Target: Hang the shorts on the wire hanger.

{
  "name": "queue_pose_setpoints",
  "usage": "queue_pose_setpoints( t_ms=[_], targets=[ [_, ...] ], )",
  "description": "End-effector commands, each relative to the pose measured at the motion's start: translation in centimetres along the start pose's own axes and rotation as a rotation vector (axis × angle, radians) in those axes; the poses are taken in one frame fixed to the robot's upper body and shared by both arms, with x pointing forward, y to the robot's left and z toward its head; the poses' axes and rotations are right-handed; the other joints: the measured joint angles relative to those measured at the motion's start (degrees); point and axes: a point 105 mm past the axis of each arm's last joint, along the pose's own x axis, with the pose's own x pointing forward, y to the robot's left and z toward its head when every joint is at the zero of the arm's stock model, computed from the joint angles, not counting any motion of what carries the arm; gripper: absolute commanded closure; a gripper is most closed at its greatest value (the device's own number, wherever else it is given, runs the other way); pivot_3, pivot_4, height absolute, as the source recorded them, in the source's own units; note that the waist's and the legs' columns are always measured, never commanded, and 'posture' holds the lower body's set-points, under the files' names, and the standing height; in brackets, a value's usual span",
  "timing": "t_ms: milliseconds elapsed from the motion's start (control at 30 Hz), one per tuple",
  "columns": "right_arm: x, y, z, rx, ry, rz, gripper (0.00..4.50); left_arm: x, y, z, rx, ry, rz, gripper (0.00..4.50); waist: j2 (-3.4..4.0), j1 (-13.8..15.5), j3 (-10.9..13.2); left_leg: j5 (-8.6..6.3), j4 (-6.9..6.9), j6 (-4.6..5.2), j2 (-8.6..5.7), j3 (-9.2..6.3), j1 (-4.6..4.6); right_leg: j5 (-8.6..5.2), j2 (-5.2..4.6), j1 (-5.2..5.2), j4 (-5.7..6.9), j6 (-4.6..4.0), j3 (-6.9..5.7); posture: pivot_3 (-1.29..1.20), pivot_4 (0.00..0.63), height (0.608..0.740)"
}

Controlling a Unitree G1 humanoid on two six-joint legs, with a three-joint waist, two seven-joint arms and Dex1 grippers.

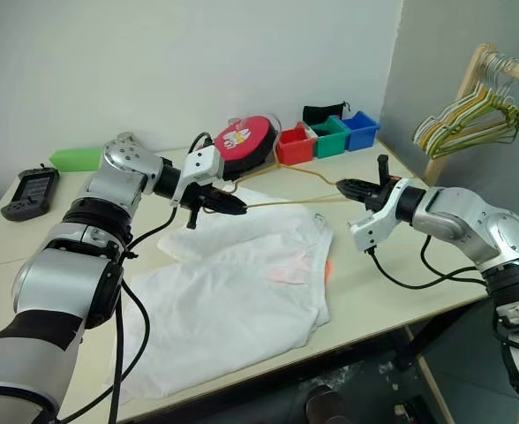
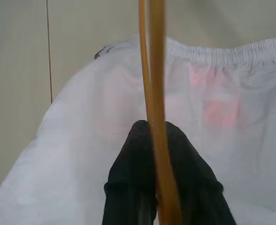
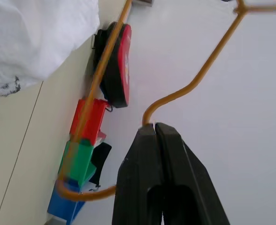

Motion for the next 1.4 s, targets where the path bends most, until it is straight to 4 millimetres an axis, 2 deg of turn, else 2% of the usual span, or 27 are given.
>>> queue_pose_setpoints(
  t_ms=[33, 233, 333, 500, 533, 600, 667, 767, 867, 933, 1133, 1400],
  targets=[
    [-0.3, -2.0, -1.1, -0.024, 0.043, -0.059, 4.50, -0.6, 0.3, 0.7, 0.027, -0.018, 0.013, 4.49, 0.00, 0.01, 0.00, 0.00, 0.00, 0.00, 0.00, 0.00, 0.00, 0.00, 0.00, 0.00, 0.00, 0.00, 0.00, -0.25, 0.012, 0.740],
    [-0.2, -1.0, -1.2, 0.092, 0.055, -0.013, 4.50, -0.2, 0.7, 0.6, 0.041, -0.008, 0.054, 4.49, 0.00, 0.00, 0.00, 0.00, 0.00, 0.00, 0.00, 0.00, 0.01, 0.00, 0.00, 0.01, 0.00, 0.00, 0.01, -0.25, 0.014, 0.740],
    [-0.4, -0.3, -0.6, 0.214, 0.033, 0.047, 4.02, 0.0, 0.7, 0.3, 0.076, 0.007, 0.073, 4.50, 0.00, -0.07, 0.00, 0.00, 0.01, 0.01, 0.01, -0.01, 0.02, 0.00, 0.00, 0.04, 0.01, 0.00, -0.01, -0.25, 0.014, 0.740],
    [-1.0, -0.6, 0.0, 0.371, 0.020, 0.088, 2.81, 0.1, 1.1, 0.0, 0.132, 0.016, 0.134, 4.50, -0.01, -0.08, 0.00, 0.01, 0.01, 0.01, 0.07, -0.07, 0.02, 0.01, -0.07, 0.05, 0.05, -0.01, -0.03, -0.24, 0.017, 0.740],
    [-1.2, -0.7, 0.0, 0.454, 0.037, 0.102, 2.55, 0.1, 1.3, -0.1, 0.155, 0.020, 0.165, 4.50, -0.01, -0.03, 0.00, 0.01, 0.02, 0.02, 0.08, -0.10, 0.02, 0.01, -0.09, 0.05, 0.05, 0.00, -0.04, -0.24, 0.021, 0.740],
    [-1.5, -1.2, 0.2, 0.735, 0.054, 0.127, 2.02, 0.3, 1.3, -0.6, 0.239, 0.049, 0.209, 4.50, -0.01, 0.08, 0.00, 0.02, 0.04, 0.03, 0.13, -0.12, 0.02, 0.01, -0.11, 0.07, 0.06, 0.01, -0.04, -0.24, 0.023, 0.740],
    [-1.8, -1.3, 0.9, 0.911, 0.048, 0.178, 1.54, 0.5, 1.1, -0.6, 0.281, 0.046, 0.224, 4.50, 0.00, 0.16, 0.00, 0.02, 0.06, 0.03, 0.18, -0.17, 0.03, 0.01, -0.13, 0.09, 0.08, 0.01, -0.06, -0.24, 0.022, 0.740],
    [-2.0, -1.1, 1.0, 1.009, 0.085, 0.223, 0.86, 0.7, 1.0, 0.0, 0.303, 0.007, 0.237, 4.50, -0.01, 0.57, -0.01, 0.02, 0.08, 0.03, 0.18, -0.27, 0.01, 0.02, -0.14, 0.09, 0.12, 0.01, -0.16, -0.24, 0.025, 0.740],
    [-2.0, 0.5, 1.3, 1.057, 0.124, 0.334, 0.08, 0.9, 0.9, 0.6, 0.381, 0.009, 0.249, 4.50, -0.01, 0.92, -0.01, 0.03, 0.09, 0.03, 0.14, -0.31, -0.02, 0.01, -0.16, 0.07, 0.10, 0.02, -0.20, -0.24, 0.025, 0.740],
    [-1.9, 1.0, 1.9, 1.075, 0.111, 0.379, 0.00, 1.1, 0.9, 1.0, 0.382, -0.015, 0.258, 4.50, -0.01, 1.19, -0.01, 0.02, 0.09, 0.03, 0.14, -0.29, -0.05, 0.01, -0.19, 0.06, 0.06, 0.02, -0.20, -0.23, 0.026, 0.740],
    [-0.4, 2.2, 0.6, 1.128, 0.205, 0.357, 0.00, 1.3, 0.4, 1.8, 0.456, -0.020, 0.255, 4.50, -0.01, 1.37, 0.00, 0.03, 0.07, 0.04, 0.14, -0.26, -0.07, 0.00, -0.18, -0.02, 0.11, 0.03, -0.17, -0.22, 0.026, 0.740],
    [0.5, 2.2, -0.8, 1.113, 0.248, 0.333, 0.00, 1.2, -0.1, 1.6, 0.479, -0.009, 0.246, 4.50, -0.01, 2.01, 0.00, 0.03, 0.06, 0.04, 0.13, -0.29, -0.08, 0.01, -0.19, -0.02, 0.09, 0.02, -0.20, -0.20, 0.027, 0.740]
  ],
)
